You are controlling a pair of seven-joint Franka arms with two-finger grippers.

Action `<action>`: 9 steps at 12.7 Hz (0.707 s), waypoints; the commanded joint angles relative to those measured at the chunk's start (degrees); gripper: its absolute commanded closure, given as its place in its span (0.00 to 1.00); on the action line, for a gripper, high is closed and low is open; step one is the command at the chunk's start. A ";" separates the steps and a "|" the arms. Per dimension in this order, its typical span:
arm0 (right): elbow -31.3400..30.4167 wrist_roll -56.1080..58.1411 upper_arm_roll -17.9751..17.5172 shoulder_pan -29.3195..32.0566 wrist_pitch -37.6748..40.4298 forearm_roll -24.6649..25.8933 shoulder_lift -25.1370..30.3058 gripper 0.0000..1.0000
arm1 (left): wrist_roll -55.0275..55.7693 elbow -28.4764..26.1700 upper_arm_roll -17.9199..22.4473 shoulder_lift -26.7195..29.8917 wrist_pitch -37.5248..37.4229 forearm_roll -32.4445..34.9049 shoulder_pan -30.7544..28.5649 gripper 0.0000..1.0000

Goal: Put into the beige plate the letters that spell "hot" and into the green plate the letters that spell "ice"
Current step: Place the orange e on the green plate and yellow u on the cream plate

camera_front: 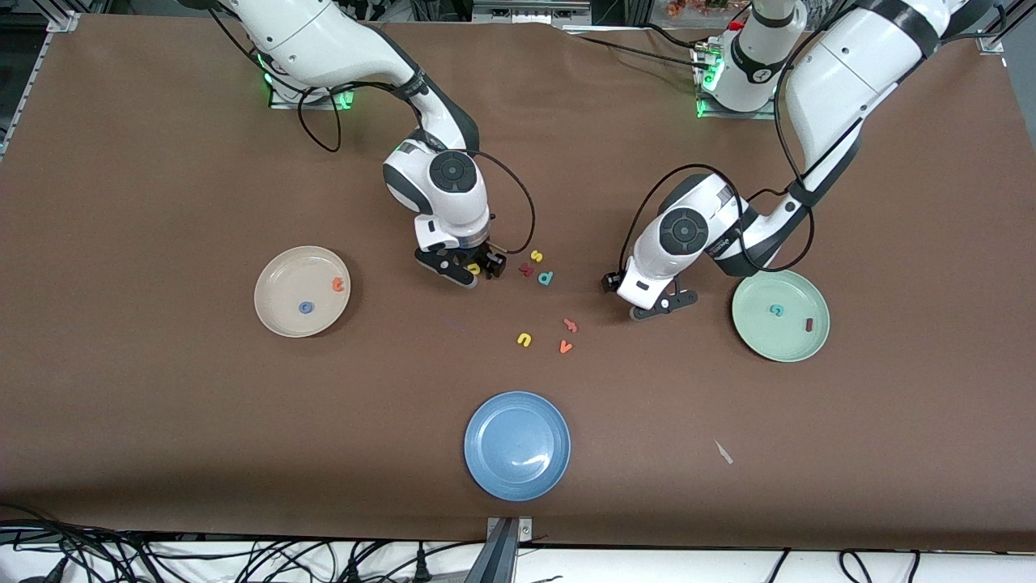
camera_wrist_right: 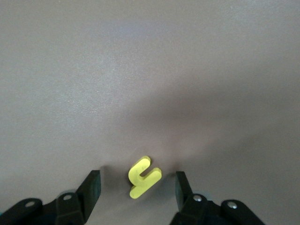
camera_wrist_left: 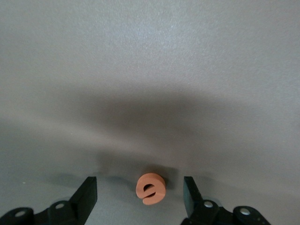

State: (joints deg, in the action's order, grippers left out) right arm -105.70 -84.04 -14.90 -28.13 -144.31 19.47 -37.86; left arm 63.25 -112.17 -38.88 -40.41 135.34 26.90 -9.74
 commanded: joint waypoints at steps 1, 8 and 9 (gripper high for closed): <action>1.11 -1.83 0.57 -0.70 -0.01 1.88 -0.81 0.35 | 2.06 0.73 0.03 -0.46 0.36 1.84 0.24 0.33; 1.11 -1.83 0.66 -0.70 -0.01 2.32 -1.16 0.70 | 2.14 0.82 0.03 -0.64 0.36 1.84 0.59 0.90; 1.11 -1.83 0.66 -0.70 -0.10 2.32 -1.16 0.78 | 2.06 0.82 0.03 -0.64 0.28 1.84 0.68 0.94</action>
State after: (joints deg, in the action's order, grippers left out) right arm -105.68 -84.29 -14.66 -28.14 -144.28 20.29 -38.03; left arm 63.95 -112.05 -38.90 -40.46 135.49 26.90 -9.68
